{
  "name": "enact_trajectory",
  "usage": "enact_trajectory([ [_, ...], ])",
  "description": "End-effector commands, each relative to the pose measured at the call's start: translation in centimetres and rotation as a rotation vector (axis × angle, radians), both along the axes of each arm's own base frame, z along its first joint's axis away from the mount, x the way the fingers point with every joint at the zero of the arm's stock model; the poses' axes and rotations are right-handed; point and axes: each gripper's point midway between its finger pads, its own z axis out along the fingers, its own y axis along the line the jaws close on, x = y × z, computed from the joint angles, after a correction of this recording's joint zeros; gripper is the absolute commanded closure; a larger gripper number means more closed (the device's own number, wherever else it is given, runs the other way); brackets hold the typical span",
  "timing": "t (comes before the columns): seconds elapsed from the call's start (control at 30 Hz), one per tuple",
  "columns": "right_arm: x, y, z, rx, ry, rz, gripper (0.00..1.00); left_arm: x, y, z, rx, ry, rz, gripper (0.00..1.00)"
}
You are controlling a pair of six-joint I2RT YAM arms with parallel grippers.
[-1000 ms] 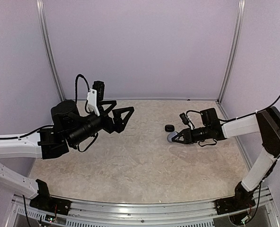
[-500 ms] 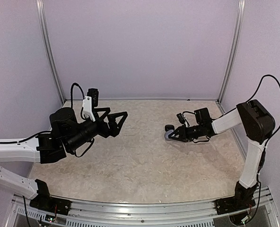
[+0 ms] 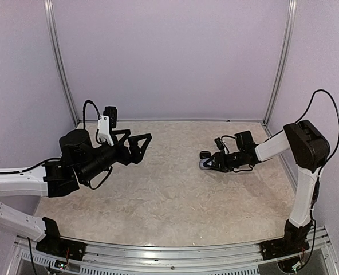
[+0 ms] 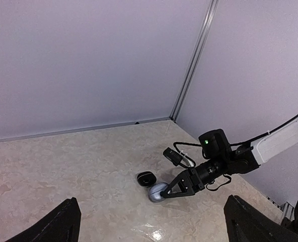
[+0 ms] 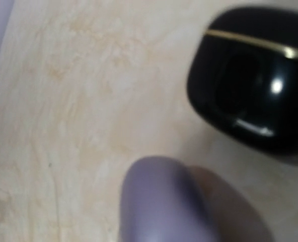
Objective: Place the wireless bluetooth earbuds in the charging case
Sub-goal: Place the charging case with the earbuds at the center of the board, then reset both arms
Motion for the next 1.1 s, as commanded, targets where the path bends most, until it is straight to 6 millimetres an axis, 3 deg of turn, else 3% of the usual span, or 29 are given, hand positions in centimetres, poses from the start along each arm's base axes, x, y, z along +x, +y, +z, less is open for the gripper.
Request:
enact_trajectory([
  [0.0, 0.4, -1.6, -0.3, -0.057, 0.007, -0.048, 0.45, 0.6, 0.8, 0.2, -0.004, 0.012, 0.035, 0.01],
  [0.33, 0.6, -4.1, 1.5, -0.117, -0.034, -0.093, 0.19, 3.4, 1.5, -0.8, 0.06, 0.111, 0.11, 0.01],
  [0.47, 0.6, -5.3, 3.2, -0.133, -0.082, -0.111, 0.17, 5.2, 2.3, -0.9, 0.107, 0.137, 0.155, 0.01],
  [0.53, 1.0, -5.7, 4.7, -0.136, -0.124, -0.117, 0.17, 5.9, 2.9, -0.4, 0.118, 0.139, 0.173, 0.01],
  [0.63, 2.0, -6.5, 8.6, -0.145, -0.242, -0.141, 0.15, 6.8, 3.7, 0.4, 0.119, 0.14, 0.189, 0.01],
  [0.7, 2.3, -6.9, 11.5, -0.15, -0.33, -0.158, 0.06, 7.6, 4.3, 0.8, 0.124, 0.143, 0.205, 0.01],
  [0.73, 2.1, -7.1, 12.6, -0.154, -0.357, -0.158, 0.01, 8.0, 4.6, 0.8, 0.139, 0.144, 0.212, 0.01],
  [0.9, 1.4, -7.9, 18.9, -0.167, -0.544, -0.19, 0.0, 10.4, 6.1, 1.3, 0.181, 0.171, 0.258, 0.01],
  [1.0, 1.0, -8.7, 21.1, -0.18, -0.606, -0.229, 0.01, 11.3, 6.4, 1.0, 0.184, 0.184, 0.267, 0.01],
  [1.07, 0.7, -8.9, 21.2, -0.195, -0.611, -0.236, 0.0, 11.6, 6.4, 0.3, 0.18, 0.204, 0.257, 0.01],
])
